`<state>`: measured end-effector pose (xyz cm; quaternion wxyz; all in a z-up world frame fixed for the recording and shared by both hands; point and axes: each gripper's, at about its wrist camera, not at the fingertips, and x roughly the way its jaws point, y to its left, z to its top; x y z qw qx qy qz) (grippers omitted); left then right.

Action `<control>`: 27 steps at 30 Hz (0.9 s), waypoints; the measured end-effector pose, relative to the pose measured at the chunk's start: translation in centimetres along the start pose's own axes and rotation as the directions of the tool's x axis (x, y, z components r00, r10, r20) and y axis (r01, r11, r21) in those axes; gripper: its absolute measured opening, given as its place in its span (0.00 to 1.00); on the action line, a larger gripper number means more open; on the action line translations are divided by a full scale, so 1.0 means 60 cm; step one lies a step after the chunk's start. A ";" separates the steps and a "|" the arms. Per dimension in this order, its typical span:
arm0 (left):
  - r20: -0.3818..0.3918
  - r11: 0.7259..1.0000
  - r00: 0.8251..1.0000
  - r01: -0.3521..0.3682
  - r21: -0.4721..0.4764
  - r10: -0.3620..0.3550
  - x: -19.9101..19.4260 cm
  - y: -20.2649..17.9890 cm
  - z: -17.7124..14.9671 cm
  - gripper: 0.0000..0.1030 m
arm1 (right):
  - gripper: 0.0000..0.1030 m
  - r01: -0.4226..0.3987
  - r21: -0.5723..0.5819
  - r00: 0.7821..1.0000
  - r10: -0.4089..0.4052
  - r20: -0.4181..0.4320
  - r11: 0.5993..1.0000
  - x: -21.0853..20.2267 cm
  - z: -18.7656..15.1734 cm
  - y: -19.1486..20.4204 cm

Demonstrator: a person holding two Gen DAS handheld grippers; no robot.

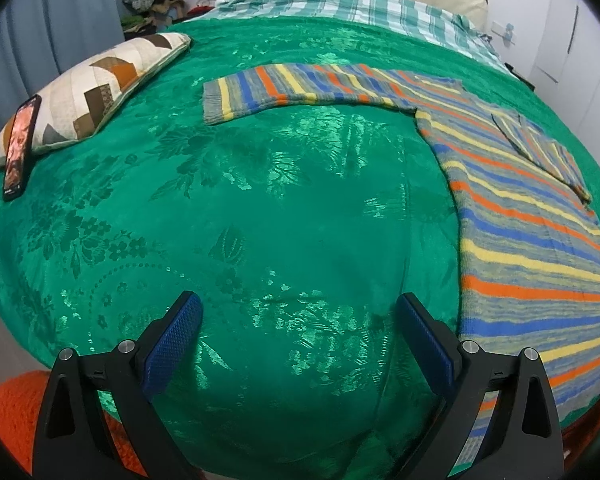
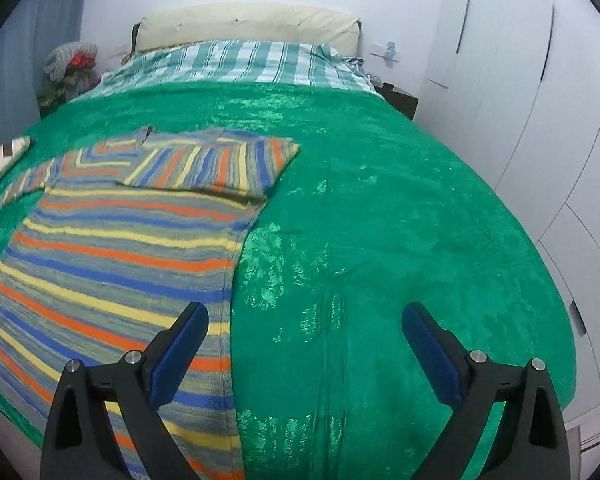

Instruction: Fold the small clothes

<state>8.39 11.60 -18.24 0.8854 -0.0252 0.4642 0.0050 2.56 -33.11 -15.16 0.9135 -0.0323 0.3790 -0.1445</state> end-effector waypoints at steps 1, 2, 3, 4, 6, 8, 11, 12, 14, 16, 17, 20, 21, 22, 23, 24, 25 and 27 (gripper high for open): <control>0.000 1.000 1.000 0.001 0.002 -0.001 0.000 0.000 0.000 0.95 | 0.94 0.001 -0.003 1.000 -0.001 -0.001 1.000 0.003 0.000 0.002; 0.000 1.000 1.000 0.002 0.003 -0.002 0.000 0.000 0.000 0.95 | 0.94 0.003 -0.004 1.000 -0.003 -0.004 1.000 0.005 -0.001 0.003; -0.001 1.000 1.000 0.003 0.004 -0.003 0.000 0.000 0.000 0.95 | 0.94 0.005 -0.004 1.000 -0.005 -0.010 1.000 0.007 -0.002 0.004; -0.002 1.000 1.000 0.004 0.004 -0.004 0.001 0.001 0.001 0.95 | 0.94 0.008 -0.004 1.000 -0.008 -0.018 1.000 0.010 -0.003 0.004; -0.005 1.000 1.000 0.007 0.003 -0.007 0.001 0.002 0.001 0.95 | 0.94 0.012 -0.006 1.000 -0.012 -0.025 1.000 0.013 -0.005 0.005; -0.006 1.000 1.000 0.008 0.003 -0.008 0.002 0.002 0.003 0.95 | 0.94 0.016 -0.014 0.999 -0.017 -0.031 1.000 0.015 -0.007 0.008; -0.007 1.000 1.000 0.008 0.001 -0.008 0.002 0.002 0.003 0.95 | 0.94 0.017 -0.029 0.999 -0.019 -0.037 0.999 0.018 -0.007 0.013; -0.009 1.000 1.000 0.007 -0.001 -0.007 0.003 0.004 0.004 0.95 | 0.94 0.017 -0.036 0.999 -0.018 -0.037 0.999 0.019 -0.008 0.015; -0.010 1.000 1.000 0.006 -0.004 -0.006 0.003 0.004 0.004 0.95 | 0.94 0.015 -0.044 0.999 -0.017 -0.037 0.999 0.019 -0.009 0.018; -0.012 1.000 1.000 0.004 -0.003 -0.005 0.004 0.005 0.003 0.95 | 0.94 0.013 -0.049 0.999 -0.015 -0.039 0.999 0.019 -0.010 0.019; -0.014 1.000 1.000 0.003 -0.002 -0.003 0.004 0.005 0.003 0.96 | 0.94 0.013 -0.051 0.999 -0.015 -0.040 0.999 0.019 -0.010 0.020; -0.025 1.000 1.000 -0.003 0.005 0.003 0.010 0.002 0.002 0.96 | 0.94 0.011 -0.047 0.999 -0.013 -0.040 0.999 0.019 -0.010 0.018; -0.031 1.000 1.000 0.004 0.000 -0.004 0.010 0.004 0.003 0.96 | 0.94 0.009 -0.041 0.999 -0.010 -0.039 0.999 0.019 -0.010 0.016; -0.038 1.000 0.999 0.019 -0.012 -0.020 0.010 0.007 0.005 0.96 | 0.94 0.006 -0.032 0.999 -0.007 -0.038 0.999 0.019 -0.009 0.014; -0.047 0.997 0.997 0.058 -0.041 -0.060 0.009 0.016 0.012 0.96 | 0.94 0.004 -0.026 0.999 -0.005 -0.037 1.000 0.019 -0.009 0.012; -0.047 0.991 0.993 0.108 -0.083 -0.112 0.009 0.030 0.024 0.96 | 0.94 0.001 -0.017 0.999 -0.002 -0.035 1.000 0.018 -0.008 0.009; -0.038 0.981 0.988 0.146 -0.124 -0.152 0.010 0.043 0.036 0.96 | 0.94 -0.001 -0.011 0.999 0.001 -0.034 1.000 0.018 -0.008 0.008; 0.002 0.944 0.971 0.232 -0.234 -0.238 0.018 0.083 0.075 0.96 | 0.94 -0.008 0.002 0.999 0.008 -0.035 1.000 0.019 -0.007 0.004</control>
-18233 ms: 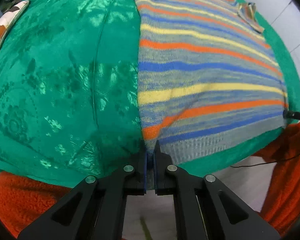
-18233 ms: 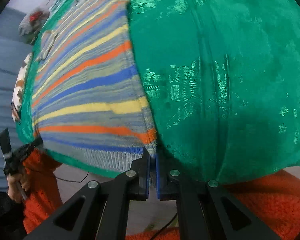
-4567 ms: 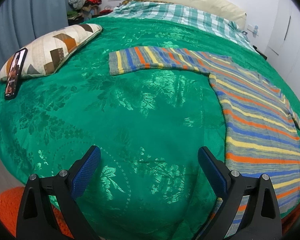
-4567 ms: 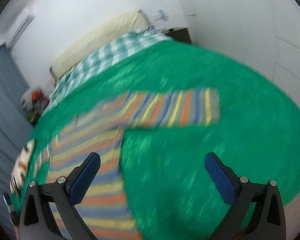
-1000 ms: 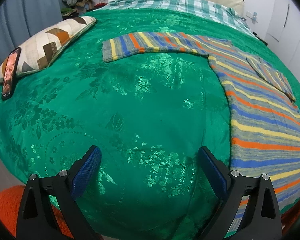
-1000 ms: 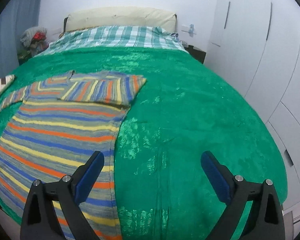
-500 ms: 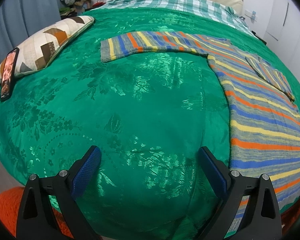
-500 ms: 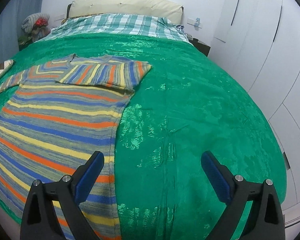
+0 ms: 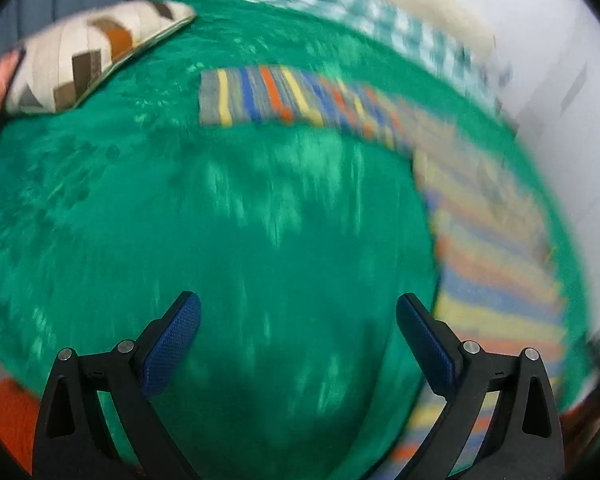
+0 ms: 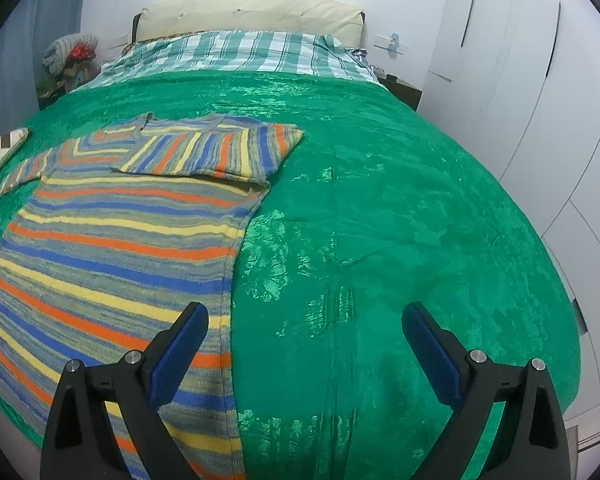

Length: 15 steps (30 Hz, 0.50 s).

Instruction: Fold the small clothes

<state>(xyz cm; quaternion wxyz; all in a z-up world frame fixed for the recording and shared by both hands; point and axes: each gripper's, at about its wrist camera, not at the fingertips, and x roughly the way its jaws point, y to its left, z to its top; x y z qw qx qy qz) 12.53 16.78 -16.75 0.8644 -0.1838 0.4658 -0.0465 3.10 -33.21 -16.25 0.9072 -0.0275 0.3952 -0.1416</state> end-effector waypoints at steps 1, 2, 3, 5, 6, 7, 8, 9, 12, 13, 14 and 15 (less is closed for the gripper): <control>0.019 0.998 0.999 0.029 -0.064 -0.028 0.003 0.018 0.030 0.96 | 0.94 -0.003 0.005 1.000 0.003 -0.003 1.000 0.001 0.001 -0.002; 0.039 0.991 0.998 0.052 -0.122 -0.048 0.006 0.035 0.058 0.96 | 0.94 -0.005 0.011 1.000 0.005 -0.006 1.000 0.003 0.001 -0.003; 0.062 0.977 0.995 0.089 -0.195 -0.079 0.016 0.059 0.096 0.96 | 0.94 -0.007 0.015 1.000 0.007 -0.007 1.000 0.004 0.002 -0.004; 0.080 0.952 0.993 0.105 -0.286 -0.086 0.039 0.094 0.149 0.95 | 0.94 -0.010 0.020 1.000 0.010 -0.012 1.000 0.006 0.002 -0.005; 0.078 0.943 0.993 0.104 -0.317 -0.084 0.055 0.108 0.171 0.94 | 0.94 -0.009 0.021 1.000 0.010 -0.013 1.000 0.006 0.002 -0.004; 0.068 0.936 0.994 0.106 -0.335 -0.088 0.070 0.117 0.187 0.93 | 0.94 -0.010 0.021 1.000 0.010 -0.013 1.000 0.005 0.002 -0.005; 0.048 0.929 0.995 0.104 -0.356 -0.092 0.090 0.126 0.203 0.86 | 0.94 -0.010 0.021 1.000 0.011 -0.014 1.000 0.006 0.002 -0.005; 0.026 0.924 0.995 0.095 -0.370 -0.092 0.106 0.132 0.213 0.75 | 0.94 -0.009 0.018 1.000 0.010 -0.016 1.000 0.006 0.002 -0.004; -0.056 0.915 0.995 0.055 -0.399 -0.084 0.158 0.143 0.228 0.60 | 0.94 -0.010 0.011 1.000 0.010 -0.019 1.000 0.008 0.002 -0.001; -0.056 0.919 0.996 0.040 -0.391 -0.067 0.166 0.142 0.230 0.58 | 0.94 -0.010 0.007 1.000 0.010 -0.020 1.000 0.009 0.002 0.000; -0.048 0.924 0.997 0.032 -0.380 -0.054 0.168 0.139 0.231 0.57 | 0.94 -0.010 0.003 1.000 0.010 -0.021 1.000 0.010 0.003 0.002; -0.044 0.929 0.998 0.024 -0.370 -0.044 0.171 0.135 0.232 0.54 | 0.94 -0.011 0.000 1.000 0.011 -0.023 1.000 0.011 0.002 0.003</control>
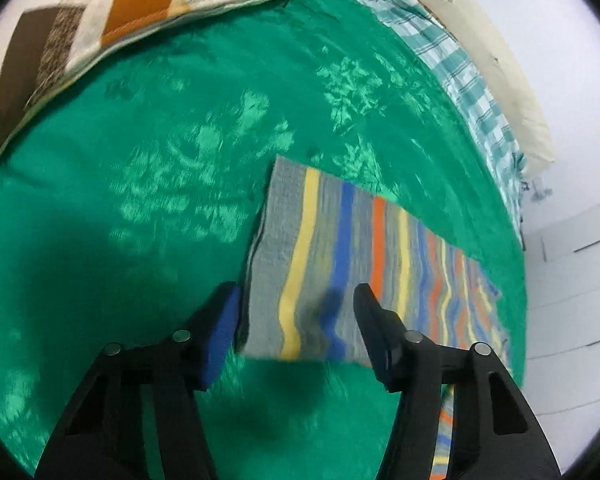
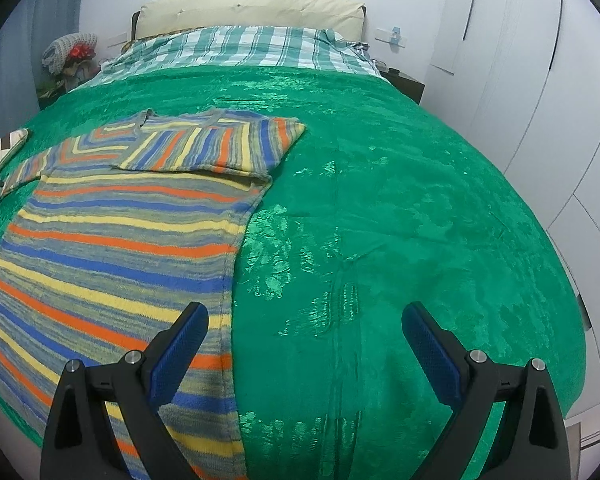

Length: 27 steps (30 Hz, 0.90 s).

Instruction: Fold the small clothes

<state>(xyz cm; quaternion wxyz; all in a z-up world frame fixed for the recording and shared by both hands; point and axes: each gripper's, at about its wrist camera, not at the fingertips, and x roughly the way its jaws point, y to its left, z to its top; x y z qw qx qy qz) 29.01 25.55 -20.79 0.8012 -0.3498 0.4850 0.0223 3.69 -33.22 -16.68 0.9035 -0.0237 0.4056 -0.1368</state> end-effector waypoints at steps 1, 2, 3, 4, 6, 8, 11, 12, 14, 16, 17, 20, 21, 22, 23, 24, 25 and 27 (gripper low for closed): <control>0.003 1.000 1.000 -0.012 0.007 0.012 0.003 -0.004 0.000 0.49 | 0.94 -0.002 -0.003 1.000 0.002 -0.002 1.000 0.002 0.000 0.002; 0.005 1.000 1.000 -0.027 0.013 0.027 0.005 -0.005 0.003 0.35 | 0.94 -0.004 -0.005 1.000 0.004 -0.004 1.000 0.003 0.000 0.003; 0.003 0.998 0.998 -0.055 0.021 0.055 0.006 -0.005 0.004 0.16 | 0.94 -0.007 -0.006 1.000 0.007 -0.005 1.000 0.005 0.000 0.004; 0.001 0.996 0.997 -0.082 0.024 0.082 0.009 -0.002 0.005 0.06 | 0.94 -0.010 -0.006 1.000 0.010 -0.006 1.000 0.006 0.000 0.005; -0.002 0.995 0.995 -0.096 0.023 0.096 0.005 0.002 0.007 0.01 | 0.94 -0.016 -0.005 1.000 0.016 -0.006 1.000 0.007 0.000 0.006; 0.019 0.992 0.993 -0.120 0.038 0.120 -0.007 -0.007 0.010 0.01 | 0.94 -0.021 -0.002 1.000 0.021 -0.002 1.000 0.006 0.001 0.005; 0.067 0.983 0.987 -0.151 0.103 0.145 -0.028 -0.046 0.015 0.00 | 0.94 -0.031 0.006 1.000 0.031 0.005 0.999 0.003 0.002 0.003; 0.093 0.974 0.985 -0.161 0.162 0.147 -0.039 -0.080 0.014 0.00 | 0.94 -0.037 0.013 0.999 0.037 0.005 0.999 0.003 0.002 0.001; 0.127 0.947 0.982 -0.170 0.272 0.140 -0.050 -0.146 0.013 0.00 | 0.94 -0.043 0.024 0.999 0.043 0.003 0.999 0.004 0.002 -0.002; 0.142 0.907 0.984 -0.153 0.393 0.105 -0.057 -0.230 0.002 0.00 | 0.94 -0.046 0.036 0.999 0.046 0.005 0.998 0.004 0.002 -0.007; 0.144 0.889 0.986 -0.143 0.435 0.088 -0.061 -0.261 -0.007 0.00 | 0.94 -0.050 0.046 0.999 0.050 0.007 0.998 0.003 0.003 -0.009; 0.131 0.806 0.991 -0.083 0.586 0.007 -0.065 -0.385 -0.058 0.00 | 0.94 -0.057 0.073 0.998 0.056 0.011 0.996 0.001 0.004 -0.018; 0.117 0.777 0.993 -0.059 0.626 -0.019 -0.062 -0.426 -0.079 0.00 | 0.94 -0.060 0.080 0.998 0.060 0.010 0.995 0.002 0.004 -0.020; 0.099 0.748 0.994 -0.035 0.663 -0.042 -0.058 -0.462 -0.103 0.00 | 0.94 -0.065 0.090 0.998 0.064 0.010 0.994 0.001 0.004 -0.024; 0.078 0.717 0.995 -0.011 0.697 -0.060 -0.051 -0.497 -0.128 0.00 | 0.94 -0.066 0.095 0.998 0.065 0.011 0.993 0.002 0.005 -0.026; 0.054 0.677 0.996 0.011 0.736 -0.075 -0.038 -0.536 -0.162 0.00 | 0.94 -0.068 0.103 0.998 0.067 0.012 0.992 0.002 0.005 -0.029; 0.042 0.647 0.996 0.019 0.762 -0.078 -0.028 -0.558 -0.186 0.00 | 0.94 -0.070 0.112 0.998 0.069 0.014 0.991 0.001 0.005 -0.032; 0.017 0.583 0.997 0.031 0.812 -0.077 0.004 -0.602 -0.244 0.00 | 0.94 -0.073 0.132 0.997 0.072 0.017 0.989 0.001 0.005 -0.040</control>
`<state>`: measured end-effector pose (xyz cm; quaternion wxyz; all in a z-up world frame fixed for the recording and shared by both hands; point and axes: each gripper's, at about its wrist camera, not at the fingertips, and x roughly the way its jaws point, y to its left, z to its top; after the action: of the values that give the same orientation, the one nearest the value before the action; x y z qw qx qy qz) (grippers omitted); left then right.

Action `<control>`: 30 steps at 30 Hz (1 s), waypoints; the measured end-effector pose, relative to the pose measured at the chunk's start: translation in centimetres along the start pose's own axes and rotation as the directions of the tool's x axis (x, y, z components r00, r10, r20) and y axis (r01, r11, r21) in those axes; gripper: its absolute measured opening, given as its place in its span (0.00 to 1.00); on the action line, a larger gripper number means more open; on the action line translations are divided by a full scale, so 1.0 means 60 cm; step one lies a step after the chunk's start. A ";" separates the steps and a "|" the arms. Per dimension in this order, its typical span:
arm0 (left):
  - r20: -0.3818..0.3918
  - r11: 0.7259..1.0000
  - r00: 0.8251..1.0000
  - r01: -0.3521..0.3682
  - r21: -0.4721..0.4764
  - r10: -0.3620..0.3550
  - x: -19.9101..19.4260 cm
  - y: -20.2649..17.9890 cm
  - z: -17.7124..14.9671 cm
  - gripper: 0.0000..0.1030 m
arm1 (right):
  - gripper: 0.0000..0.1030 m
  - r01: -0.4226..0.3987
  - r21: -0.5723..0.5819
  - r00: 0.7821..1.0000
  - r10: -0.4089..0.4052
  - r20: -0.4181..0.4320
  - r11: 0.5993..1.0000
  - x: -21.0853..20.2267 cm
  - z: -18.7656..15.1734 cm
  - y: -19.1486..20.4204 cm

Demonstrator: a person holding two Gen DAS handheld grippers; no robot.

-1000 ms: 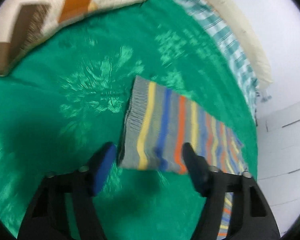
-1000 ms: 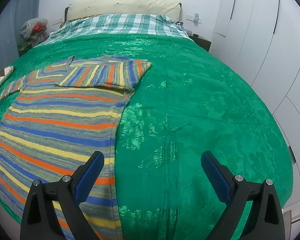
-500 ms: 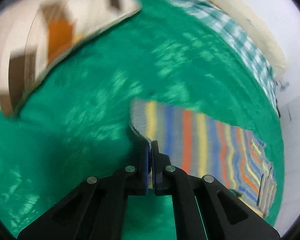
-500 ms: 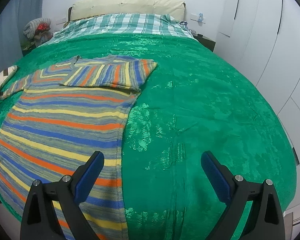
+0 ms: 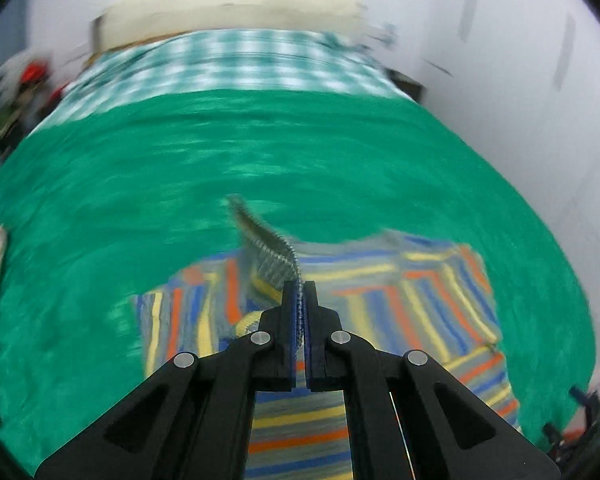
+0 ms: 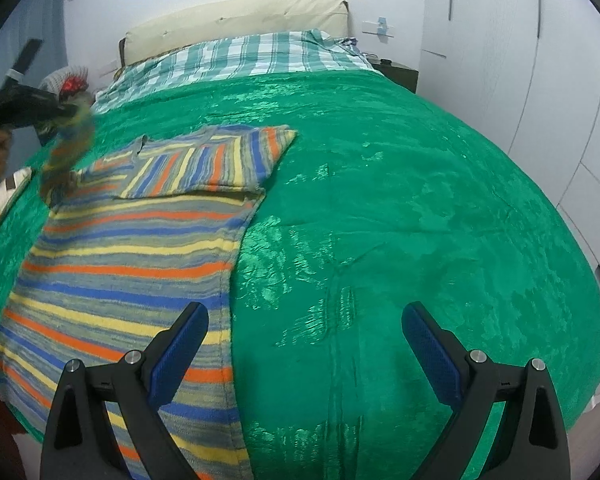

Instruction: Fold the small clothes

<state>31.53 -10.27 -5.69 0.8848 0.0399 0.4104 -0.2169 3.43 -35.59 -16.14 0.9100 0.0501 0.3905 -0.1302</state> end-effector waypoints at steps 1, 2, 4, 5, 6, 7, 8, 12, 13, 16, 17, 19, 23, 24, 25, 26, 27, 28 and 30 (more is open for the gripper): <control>-0.013 1.000 1.000 0.007 0.022 -0.007 0.014 -0.021 0.000 0.00 | 0.94 -0.004 0.013 1.000 0.004 0.000 1.000 0.000 0.000 -0.004; -0.028 0.999 1.000 0.010 0.044 -0.009 0.029 -0.043 -0.007 0.01 | 0.94 -0.009 0.027 1.000 0.009 -0.002 1.000 0.000 0.000 -0.009; -0.074 0.992 0.997 -0.024 0.121 0.033 0.071 -0.088 -0.037 0.05 | 0.94 -0.015 0.050 1.000 0.016 -0.004 0.999 0.000 0.000 -0.018; -0.111 0.988 0.992 -0.041 0.152 0.059 0.095 -0.104 -0.049 0.08 | 0.94 -0.018 0.061 1.000 0.019 -0.005 0.998 0.000 0.000 -0.021; -0.158 0.983 0.983 -0.059 0.175 0.088 0.117 -0.114 -0.066 0.25 | 0.94 -0.021 0.069 1.000 0.021 -0.005 0.997 0.000 0.000 -0.024; -0.198 0.978 0.972 -0.087 0.189 0.125 0.131 -0.119 -0.083 0.33 | 0.94 -0.025 0.080 1.000 0.025 -0.006 0.996 0.000 0.000 -0.027; -0.205 0.976 0.969 -0.100 0.191 0.140 0.131 -0.120 -0.092 0.43 | 0.94 -0.030 0.091 1.000 0.030 -0.007 0.995 0.000 0.000 -0.030; -0.119 0.997 0.993 -0.015 0.081 0.025 0.054 -0.057 -0.095 0.73 | 0.94 -0.053 0.131 0.998 0.055 -0.008 0.990 0.001 0.000 -0.043; -0.100 0.999 0.995 -0.002 0.041 0.006 0.043 -0.037 -0.088 0.75 | 0.94 -0.057 0.138 0.998 0.059 -0.010 0.989 0.003 0.000 -0.045; -0.068 0.991 0.998 -0.021 -0.133 0.012 0.015 0.071 -0.064 0.79 | 0.94 -0.069 0.154 0.997 0.073 -0.020 0.986 0.009 0.001 -0.049; -0.076 0.982 0.997 -0.045 -0.185 0.031 0.017 0.107 -0.057 0.80 | 0.94 -0.072 0.156 0.997 0.076 -0.024 0.985 0.011 0.001 -0.049; -0.121 0.958 0.990 -0.107 -0.265 0.077 0.026 0.163 -0.066 0.80 | 0.94 -0.073 0.154 0.996 0.079 -0.033 0.985 0.016 0.002 -0.046; -0.260 0.964 0.950 -0.218 -0.155 0.173 0.093 0.168 -0.110 0.80 | 0.94 -0.060 0.142 0.997 0.066 -0.038 0.988 0.019 0.001 -0.039; -0.294 0.963 0.930 -0.255 -0.086 0.220 0.108 0.158 -0.123 0.79 | 0.94 -0.058 0.142 0.997 0.064 -0.037 0.988 0.019 0.001 -0.040; -0.304 0.955 0.911 -0.295 -0.010 0.278 0.119 0.145 -0.138 0.80 | 0.94 -0.055 0.145 0.997 0.061 -0.036 0.988 0.019 0.001 -0.041; -0.277 0.953 0.915 -0.304 0.006 0.293 0.115 0.141 -0.146 0.81 | 0.94 -0.053 0.149 0.998 0.059 -0.035 0.987 0.018 0.000 -0.043; -0.251 0.952 0.923 -0.306 -0.017 0.292 0.104 0.144 -0.151 0.83 | 0.94 -0.051 0.156 0.998 0.056 -0.033 0.986 0.018 0.000 -0.045; -0.256 0.949 0.923 -0.310 -0.057 0.286 0.096 0.152 -0.155 0.84 | 0.94 -0.050 0.160 0.998 0.056 -0.033 0.986 0.018 -0.001 -0.047; -0.265 0.948 0.929 -0.295 -0.115 0.257 0.084 0.167 -0.157 0.84 | 0.94 -0.052 0.170 0.998 0.059 -0.036 0.984 0.021 0.000 -0.051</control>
<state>31.90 -0.66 -16.70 0.8491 0.0564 0.5226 -0.0512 3.40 -38.76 -17.00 0.8975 0.1407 0.3950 -0.1367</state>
